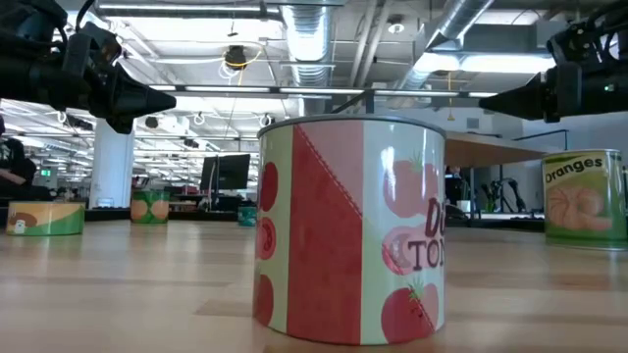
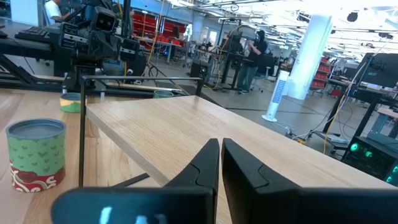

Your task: Pick and place cans onto a shelf

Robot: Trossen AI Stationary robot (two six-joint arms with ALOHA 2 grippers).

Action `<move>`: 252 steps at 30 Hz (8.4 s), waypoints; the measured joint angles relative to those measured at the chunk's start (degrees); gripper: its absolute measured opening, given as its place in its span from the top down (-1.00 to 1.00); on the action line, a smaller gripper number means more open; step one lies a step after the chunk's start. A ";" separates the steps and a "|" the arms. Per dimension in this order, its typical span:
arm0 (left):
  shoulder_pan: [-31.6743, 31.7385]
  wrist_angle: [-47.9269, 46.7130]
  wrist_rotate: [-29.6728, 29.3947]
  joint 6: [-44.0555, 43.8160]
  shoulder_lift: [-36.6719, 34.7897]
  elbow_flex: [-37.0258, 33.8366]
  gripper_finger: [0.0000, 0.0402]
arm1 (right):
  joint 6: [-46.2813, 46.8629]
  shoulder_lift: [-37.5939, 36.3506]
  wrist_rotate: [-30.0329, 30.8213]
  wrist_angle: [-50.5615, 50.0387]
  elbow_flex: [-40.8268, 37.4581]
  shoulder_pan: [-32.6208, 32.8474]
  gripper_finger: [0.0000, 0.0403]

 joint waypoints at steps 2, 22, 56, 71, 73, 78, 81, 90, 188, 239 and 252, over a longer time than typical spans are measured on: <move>-0.01 0.00 0.01 0.00 0.00 0.00 1.00 | 0.00 0.01 0.02 0.00 0.00 -0.01 0.79; -0.02 0.01 0.01 0.01 0.00 0.00 1.00 | 0.22 0.01 0.02 0.60 0.02 -0.01 0.79; -0.01 -0.01 0.01 0.01 0.00 0.00 1.00 | 4.91 15.22 0.56 20.92 5.63 19.20 0.98; 0.00 0.01 0.01 0.01 0.00 0.00 1.00 | 6.81 54.83 10.71 11.96 29.71 37.12 0.98; 0.00 0.01 -0.01 0.01 0.00 0.00 1.00 | 7.25 59.16 10.45 9.28 32.62 37.81 0.98; 0.00 0.00 0.00 0.01 0.00 0.00 1.00 | 13.16 66.09 5.97 -3.44 41.43 37.49 0.98; -0.02 0.01 0.01 -0.01 0.00 0.00 1.00 | 20.06 68.91 0.63 -15.48 47.62 35.86 0.98; -0.01 0.00 0.01 0.01 0.00 0.00 1.00 | 48.28 76.60 -14.17 -57.73 61.50 31.36 0.95; 0.00 -0.01 0.01 0.01 0.00 0.00 1.00 | 23.16 87.48 -1.40 -92.97 112.89 -7.09 0.99; -0.01 0.01 0.01 0.00 0.00 0.00 1.00 | -7.95 100.53 -7.28 -89.33 112.93 -20.45 0.67; 0.00 0.00 0.01 0.01 0.00 0.00 1.00 | -7.54 100.53 -8.81 -88.68 112.91 -20.45 0.67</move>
